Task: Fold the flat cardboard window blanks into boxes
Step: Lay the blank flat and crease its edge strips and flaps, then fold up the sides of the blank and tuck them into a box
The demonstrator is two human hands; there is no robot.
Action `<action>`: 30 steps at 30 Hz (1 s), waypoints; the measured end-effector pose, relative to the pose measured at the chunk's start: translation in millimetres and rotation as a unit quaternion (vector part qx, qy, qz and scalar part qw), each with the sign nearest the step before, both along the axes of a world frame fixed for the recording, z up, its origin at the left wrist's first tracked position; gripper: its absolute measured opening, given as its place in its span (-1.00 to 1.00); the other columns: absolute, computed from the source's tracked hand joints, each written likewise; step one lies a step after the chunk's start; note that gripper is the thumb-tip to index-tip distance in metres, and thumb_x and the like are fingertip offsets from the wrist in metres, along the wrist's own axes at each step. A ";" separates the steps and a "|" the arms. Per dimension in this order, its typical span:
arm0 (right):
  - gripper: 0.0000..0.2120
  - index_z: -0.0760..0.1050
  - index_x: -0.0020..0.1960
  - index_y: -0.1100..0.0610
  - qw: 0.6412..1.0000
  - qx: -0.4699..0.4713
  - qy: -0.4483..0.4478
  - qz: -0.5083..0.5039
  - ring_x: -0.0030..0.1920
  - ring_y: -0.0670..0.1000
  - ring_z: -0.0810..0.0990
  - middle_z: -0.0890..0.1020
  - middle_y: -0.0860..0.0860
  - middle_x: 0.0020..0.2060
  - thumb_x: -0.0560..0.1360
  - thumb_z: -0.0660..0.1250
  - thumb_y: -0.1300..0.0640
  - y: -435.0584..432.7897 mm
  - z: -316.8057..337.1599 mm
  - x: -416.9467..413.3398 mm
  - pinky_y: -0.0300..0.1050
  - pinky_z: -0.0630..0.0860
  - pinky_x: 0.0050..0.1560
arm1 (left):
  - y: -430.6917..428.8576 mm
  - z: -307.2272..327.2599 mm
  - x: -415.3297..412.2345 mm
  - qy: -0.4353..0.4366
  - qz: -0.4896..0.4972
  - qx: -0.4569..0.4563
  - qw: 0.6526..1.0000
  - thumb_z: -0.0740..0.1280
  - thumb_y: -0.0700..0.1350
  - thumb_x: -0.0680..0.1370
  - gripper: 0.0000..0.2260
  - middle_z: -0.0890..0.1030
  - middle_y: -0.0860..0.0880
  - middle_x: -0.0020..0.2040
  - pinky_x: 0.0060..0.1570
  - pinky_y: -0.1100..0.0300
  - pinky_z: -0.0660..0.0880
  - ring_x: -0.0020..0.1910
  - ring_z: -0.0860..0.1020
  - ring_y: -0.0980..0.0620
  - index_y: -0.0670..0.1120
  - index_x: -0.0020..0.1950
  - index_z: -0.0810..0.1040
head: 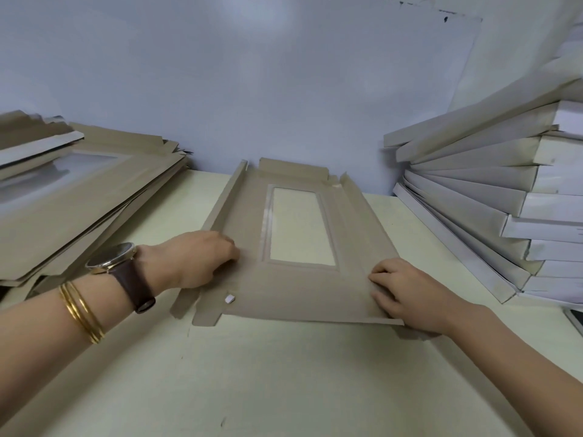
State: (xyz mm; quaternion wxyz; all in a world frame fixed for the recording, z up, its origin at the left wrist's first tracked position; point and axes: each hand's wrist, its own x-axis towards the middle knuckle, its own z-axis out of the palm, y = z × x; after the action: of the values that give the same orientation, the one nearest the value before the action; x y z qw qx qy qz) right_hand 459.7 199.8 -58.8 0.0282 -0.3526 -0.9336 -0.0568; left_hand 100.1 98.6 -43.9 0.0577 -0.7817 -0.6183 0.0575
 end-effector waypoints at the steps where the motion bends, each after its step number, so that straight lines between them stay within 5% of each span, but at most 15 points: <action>1: -0.72 0.55 0.09 0.13 1.000 0.003 -0.001 0.002 0.18 -0.08 0.39 0.48 -0.07 0.11 0.61 0.13 0.01 2.5 -1.0 0.2 -0.25 0.33 0.20 | -0.5 0.0 1.2 -0.039 -0.001 -0.013 0.999 0.17 -0.34 0.42 -0.57 0.54 0.04 0.13 0.10 0.17 0.42 0.15 0.50 0.00 0.00 0.21 0.53; 4: -0.71 0.55 0.07 0.15 1.000 0.002 -0.011 -0.013 0.18 -0.07 0.40 0.48 -0.06 0.11 0.62 0.10 0.04 10.2 -1.7 -2.1 -0.24 0.35 0.16 | -0.8 -0.4 7.4 -0.135 0.017 -0.032 0.990 0.21 -0.34 0.45 -0.52 0.52 0.05 0.24 0.21 0.22 0.37 0.24 0.47 0.03 0.02 0.31 0.51; 7: -0.69 0.54 0.07 0.16 0.999 -0.028 -0.027 -0.033 0.15 -0.04 0.45 0.50 -0.03 0.09 0.64 0.09 0.03 15.1 2.4 -4.7 -0.19 0.38 0.13 | -1.4 1.2 13.0 -0.198 0.044 -0.060 0.977 0.37 -0.03 0.51 -0.61 0.47 0.10 0.31 0.32 0.21 0.32 0.30 0.41 0.11 0.09 0.33 0.48; 11: -0.57 0.55 0.10 0.16 0.990 -0.112 0.058 -0.055 0.13 -0.02 0.51 0.60 0.00 0.06 0.64 0.05 -0.12 8.2 9.5 -0.3 -0.15 0.38 0.17 | -10.7 9.0 22.2 -0.274 0.053 -0.173 0.945 0.42 0.43 0.19 -0.21 0.31 0.20 0.40 0.41 0.25 0.20 0.40 0.29 0.19 0.19 0.37 0.44; 15: -0.44 0.62 0.15 -0.07 0.891 -0.367 0.242 -0.111 0.19 -0.25 0.52 0.60 -0.23 0.16 0.40 0.13 -0.39 -7.3 23.5 13.5 -0.31 0.35 0.23 | -17.0 10.6 24.5 -0.230 0.045 -0.243 0.941 0.41 0.46 0.01 0.10 0.01 0.20 0.54 0.52 0.09 -0.01 0.53 -0.04 0.17 0.19 0.52 0.21; 19: -0.40 0.43 0.36 -0.16 0.920 -0.365 0.124 -0.063 0.42 -0.28 0.24 0.29 -0.23 0.44 0.34 0.33 -0.27 -13.8 28.8 21.3 -0.27 0.16 0.44 | -17.7 11.6 22.5 -0.153 0.028 -0.280 0.947 0.49 0.39 0.02 0.22 -0.19 0.19 0.56 0.49 0.06 -0.27 0.51 -0.29 0.18 0.21 0.56 -0.03; 24: -0.12 0.20 0.46 -0.25 0.931 -0.361 0.030 -0.037 0.50 -0.29 -0.18 0.01 -0.27 0.48 0.27 0.59 -0.13 -16.6 28.0 21.1 -0.24 -0.11 0.49 | -18.3 4.1 19.8 -0.172 0.040 -0.268 0.947 0.56 0.25 0.16 0.11 -0.22 0.27 0.53 0.53 0.01 -0.12 0.54 -0.22 0.09 0.30 0.54 -0.06; 30: 0.00 0.15 0.46 -0.30 0.935 -0.353 0.030 -0.028 0.49 -0.30 -0.24 -0.08 -0.28 0.50 0.16 0.63 -0.14 -18.6 21.3 23.7 -0.24 -0.08 0.48 | -22.1 -5.5 18.5 -0.299 0.028 -0.187 0.935 0.48 0.09 0.43 -0.37 0.04 0.26 0.52 0.47 0.22 0.08 0.49 0.04 0.27 0.32 0.43 0.29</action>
State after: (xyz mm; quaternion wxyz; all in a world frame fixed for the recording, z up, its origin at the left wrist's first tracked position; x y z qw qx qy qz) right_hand 483.4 181.3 -37.5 -0.0713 -0.3670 -0.8822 0.2862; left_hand 118.6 76.5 -49.4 -0.2787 -0.7421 -0.6064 -0.0621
